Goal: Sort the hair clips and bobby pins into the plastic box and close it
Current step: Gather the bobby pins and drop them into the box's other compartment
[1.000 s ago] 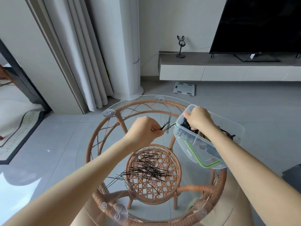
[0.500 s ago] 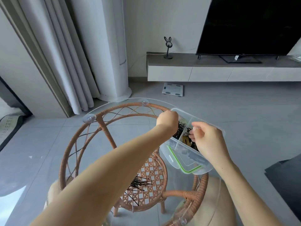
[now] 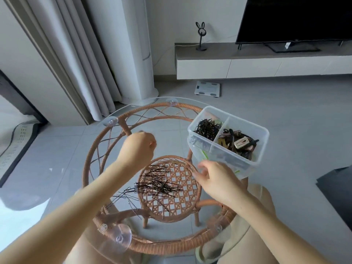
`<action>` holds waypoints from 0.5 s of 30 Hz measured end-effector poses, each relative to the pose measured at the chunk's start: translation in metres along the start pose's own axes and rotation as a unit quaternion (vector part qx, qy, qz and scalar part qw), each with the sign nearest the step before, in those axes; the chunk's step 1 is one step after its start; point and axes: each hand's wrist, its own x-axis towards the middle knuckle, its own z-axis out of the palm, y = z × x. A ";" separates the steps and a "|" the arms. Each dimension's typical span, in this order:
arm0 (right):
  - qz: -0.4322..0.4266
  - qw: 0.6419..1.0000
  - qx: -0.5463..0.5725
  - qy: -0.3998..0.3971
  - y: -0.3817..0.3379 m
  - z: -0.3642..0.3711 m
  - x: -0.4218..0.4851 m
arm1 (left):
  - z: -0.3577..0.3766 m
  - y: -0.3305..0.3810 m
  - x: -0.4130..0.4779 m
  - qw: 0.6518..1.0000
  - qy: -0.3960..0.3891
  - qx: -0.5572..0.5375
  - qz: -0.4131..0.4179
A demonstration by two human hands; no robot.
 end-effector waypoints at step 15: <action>-0.006 0.988 -0.134 -0.075 -0.050 0.083 0.011 | 0.037 -0.033 -0.105 0.989 -0.117 -0.008 -0.094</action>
